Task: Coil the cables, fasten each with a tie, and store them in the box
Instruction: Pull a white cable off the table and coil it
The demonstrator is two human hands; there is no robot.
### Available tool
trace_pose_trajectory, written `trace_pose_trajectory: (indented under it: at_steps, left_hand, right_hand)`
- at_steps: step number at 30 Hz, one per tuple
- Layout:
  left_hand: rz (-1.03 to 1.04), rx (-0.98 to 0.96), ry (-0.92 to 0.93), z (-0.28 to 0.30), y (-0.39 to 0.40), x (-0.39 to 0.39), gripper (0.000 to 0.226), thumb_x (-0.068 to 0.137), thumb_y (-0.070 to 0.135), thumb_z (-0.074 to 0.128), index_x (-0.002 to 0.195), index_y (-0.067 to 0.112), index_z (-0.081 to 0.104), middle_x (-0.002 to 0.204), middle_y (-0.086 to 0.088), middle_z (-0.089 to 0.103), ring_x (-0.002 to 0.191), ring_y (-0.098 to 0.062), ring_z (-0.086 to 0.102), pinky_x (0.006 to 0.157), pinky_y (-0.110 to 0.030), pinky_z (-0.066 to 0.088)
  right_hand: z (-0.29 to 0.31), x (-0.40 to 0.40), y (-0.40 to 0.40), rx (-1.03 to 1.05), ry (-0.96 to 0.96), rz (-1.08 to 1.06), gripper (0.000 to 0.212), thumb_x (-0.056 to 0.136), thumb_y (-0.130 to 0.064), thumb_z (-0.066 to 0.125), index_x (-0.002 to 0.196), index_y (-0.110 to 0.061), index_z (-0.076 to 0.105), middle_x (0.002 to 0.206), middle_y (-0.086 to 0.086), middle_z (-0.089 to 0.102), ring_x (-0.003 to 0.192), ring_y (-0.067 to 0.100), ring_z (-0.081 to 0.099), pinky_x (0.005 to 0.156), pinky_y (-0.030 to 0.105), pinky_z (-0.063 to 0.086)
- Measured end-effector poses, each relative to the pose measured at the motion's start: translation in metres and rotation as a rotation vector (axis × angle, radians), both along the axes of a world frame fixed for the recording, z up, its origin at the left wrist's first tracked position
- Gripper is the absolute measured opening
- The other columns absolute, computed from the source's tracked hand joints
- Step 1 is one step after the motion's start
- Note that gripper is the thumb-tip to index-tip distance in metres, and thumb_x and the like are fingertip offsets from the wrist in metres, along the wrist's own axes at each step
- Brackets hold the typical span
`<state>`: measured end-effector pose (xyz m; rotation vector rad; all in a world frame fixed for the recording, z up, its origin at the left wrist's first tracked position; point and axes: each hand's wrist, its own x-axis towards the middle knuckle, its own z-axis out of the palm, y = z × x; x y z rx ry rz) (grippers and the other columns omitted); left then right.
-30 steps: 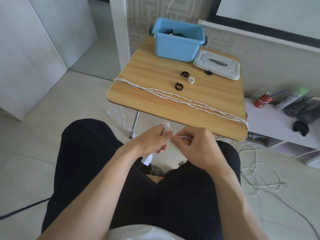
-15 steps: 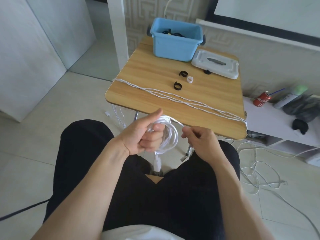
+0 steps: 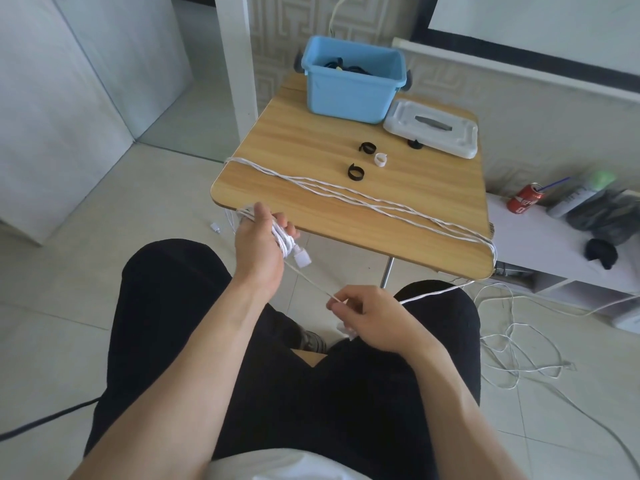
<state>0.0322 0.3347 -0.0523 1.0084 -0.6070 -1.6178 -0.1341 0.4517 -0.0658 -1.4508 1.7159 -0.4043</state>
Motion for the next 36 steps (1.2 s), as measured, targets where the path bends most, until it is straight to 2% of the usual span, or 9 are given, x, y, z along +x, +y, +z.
trace_pose_trajectory:
  at_steps: [3, 5, 9, 13, 17, 20, 23, 28, 36]
  left_hand:
    - [-0.009, -0.278, -0.556, -0.006, 0.002, 0.003, 0.036, 0.109, 0.026, 0.036, 0.079, 0.011, 0.048, 0.068, -0.002, 0.055, 0.057, -0.009, 0.054, 0.063, -0.032, 0.049]
    - [-0.102, -0.455, -0.757, -0.009, 0.004, 0.005, 0.041, 0.108, 0.022, 0.038, 0.075, 0.001, 0.05, 0.068, -0.011, 0.054, 0.053, -0.01, 0.051, 0.056, -0.029, 0.046]
    - [-0.517, -0.665, -0.878, -0.008, 0.008, 0.002, 0.033, 0.105, 0.015, 0.045, 0.078, -0.001, 0.052, 0.071, -0.01, 0.055, 0.06, -0.014, 0.056, 0.061, -0.029, 0.052]
    - [-0.89, -0.524, -0.914, 0.002, 0.023, -0.006, 0.03, 0.108, 0.03, 0.041, 0.087, 0.01, 0.047, 0.075, -0.006, 0.058, 0.061, -0.012, 0.053, 0.058, -0.019, 0.047]
    - [-1.106, -0.28, -0.694, 0.008, 0.024, -0.004, 0.057, 0.103, 0.057, 0.037, 0.088, 0.005, 0.055, 0.055, -0.003, 0.046, 0.05, -0.02, 0.04, 0.057, -0.032, 0.039]
    - [-1.208, -0.271, -0.527, 0.012, 0.024, 0.002, 0.056, 0.096, 0.057, 0.052, 0.07, 0.007, 0.047, 0.049, -0.003, 0.032, 0.043, -0.018, 0.027, 0.049, -0.029, 0.032]
    - [-1.114, -0.276, -0.293, 0.02, 0.02, 0.009, 0.058, 0.099, 0.047, 0.054, 0.057, 0.011, 0.035, 0.044, 0.001, 0.028, 0.038, -0.015, 0.024, 0.044, -0.024, 0.032]
    - [-0.934, -0.018, 0.114, 0.028, 0.014, 0.012, 0.049, 0.096, 0.053, 0.042, 0.059, 0.022, 0.044, 0.039, 0.01, 0.026, 0.034, -0.007, 0.023, 0.038, -0.022, 0.027]
    - [-0.778, 0.137, 0.217, 0.031, 0.017, 0.007, 0.056, 0.097, 0.052, 0.036, 0.051, 0.021, 0.041, 0.035, 0.008, 0.024, 0.029, -0.008, 0.023, 0.034, -0.021, 0.028]
  right_hand:
    - [0.014, 0.004, 0.003, -0.03, -0.006, 0.02, 0.021, 0.101, -0.038, 0.056, 0.107, -0.026, 0.071, 0.072, -0.003, 0.073, 0.061, 0.006, 0.063, 0.062, 0.021, 0.051]
    - [0.024, 0.003, 0.004, -0.055, -0.011, 0.011, 0.019, 0.1, -0.036, 0.058, 0.099, -0.025, 0.073, 0.069, -0.005, 0.073, 0.055, 0.003, 0.059, 0.056, 0.016, 0.047]
    - [0.038, -0.002, 0.001, -0.219, -0.065, -0.064, 0.02, 0.099, -0.03, 0.063, 0.088, -0.02, 0.075, 0.061, -0.007, 0.066, 0.046, 0.003, 0.049, 0.051, 0.013, 0.039]
    - [0.047, -0.011, -0.004, -0.371, -0.1, -0.152, 0.013, 0.094, -0.026, 0.071, 0.084, -0.023, 0.078, 0.069, -0.009, 0.071, 0.057, 0.007, 0.061, 0.054, 0.02, 0.046]
    - [0.046, -0.022, -0.008, -0.413, -0.154, -0.265, 0.013, 0.08, -0.03, 0.085, 0.073, -0.024, 0.075, 0.071, -0.014, 0.073, 0.062, -0.001, 0.064, 0.058, 0.011, 0.045]
    - [0.041, -0.035, -0.013, -0.404, -0.133, -0.311, 0.019, 0.073, -0.033, 0.089, 0.071, -0.02, 0.074, 0.061, -0.014, 0.067, 0.051, -0.001, 0.052, 0.053, 0.009, 0.038]
    - [0.033, -0.054, -0.015, -0.435, -0.064, -0.394, 0.021, 0.081, -0.037, 0.081, 0.07, -0.02, 0.074, 0.053, -0.01, 0.052, 0.048, 0.006, 0.036, 0.05, 0.016, 0.03]
    - [0.031, -0.056, -0.013, -0.408, -0.097, -0.378, 0.029, 0.094, -0.041, 0.065, 0.076, -0.021, 0.075, 0.058, 0.0, 0.047, 0.049, 0.011, 0.033, 0.049, 0.02, 0.029]
    - [0.016, -0.021, -0.014, -0.192, -0.089, -0.267, 0.033, 0.106, -0.034, 0.047, 0.086, -0.022, 0.07, 0.066, 0.002, 0.069, 0.057, 0.008, 0.059, 0.064, 0.026, 0.049]
